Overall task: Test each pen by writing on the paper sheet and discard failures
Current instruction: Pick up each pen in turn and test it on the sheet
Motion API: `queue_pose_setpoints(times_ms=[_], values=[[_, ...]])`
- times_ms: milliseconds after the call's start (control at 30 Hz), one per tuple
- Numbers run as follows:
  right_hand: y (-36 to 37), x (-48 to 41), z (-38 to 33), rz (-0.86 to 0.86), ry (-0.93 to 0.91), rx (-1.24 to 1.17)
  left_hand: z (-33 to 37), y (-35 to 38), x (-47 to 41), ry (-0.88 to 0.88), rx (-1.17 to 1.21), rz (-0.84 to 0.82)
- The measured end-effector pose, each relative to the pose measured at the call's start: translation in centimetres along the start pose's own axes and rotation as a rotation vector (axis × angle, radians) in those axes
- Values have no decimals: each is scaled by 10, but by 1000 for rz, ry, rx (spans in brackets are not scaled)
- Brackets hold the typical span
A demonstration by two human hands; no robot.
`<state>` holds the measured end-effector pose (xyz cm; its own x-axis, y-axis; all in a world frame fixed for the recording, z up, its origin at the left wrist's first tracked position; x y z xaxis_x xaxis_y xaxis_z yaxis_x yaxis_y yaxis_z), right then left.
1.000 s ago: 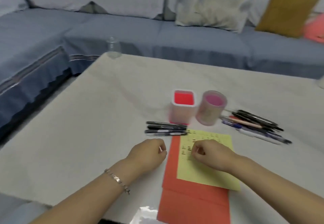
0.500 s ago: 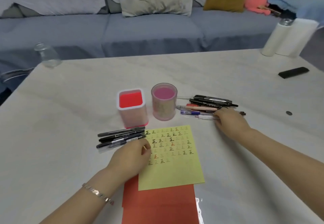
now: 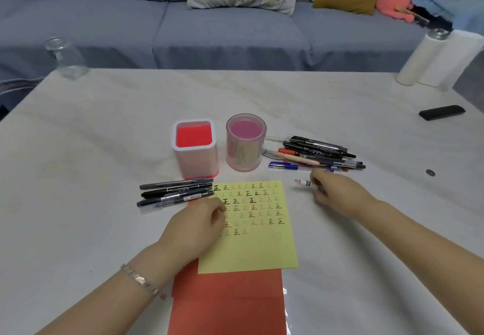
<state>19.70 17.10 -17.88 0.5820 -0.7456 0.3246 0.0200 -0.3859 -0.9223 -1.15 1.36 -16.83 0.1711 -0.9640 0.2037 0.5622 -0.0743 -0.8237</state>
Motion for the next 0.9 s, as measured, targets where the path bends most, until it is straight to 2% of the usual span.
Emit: queue_pose_setpoints(times_ms=[167,300,500,667,900], values=[[-9,36,-27,131,-100,-482,16,33,-2,195,-85,-26],[-19,50,-43,192,-32,-856,14,56,-2,262,-158,-3],[-27,50,-66,124,33,-1454,6,68,0,271,-287,3],[-19,41,-77,142,19,-1758,3,69,-1,246,-310,36],[-3,34,-81,149,67,-1857,2,68,-1,240,-327,95]])
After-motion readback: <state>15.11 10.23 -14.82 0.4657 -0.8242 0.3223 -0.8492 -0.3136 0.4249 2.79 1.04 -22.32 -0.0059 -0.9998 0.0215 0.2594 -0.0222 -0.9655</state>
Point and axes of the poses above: each hand's wrist, its own x-axis away from the middle knuckle, its own y-axis out of the palm, z = x × y, the point moved 9 cm from there along -x, towards the middle knuckle, and after that the axes turned 7 degrees about -z, right-handed, at the moved point
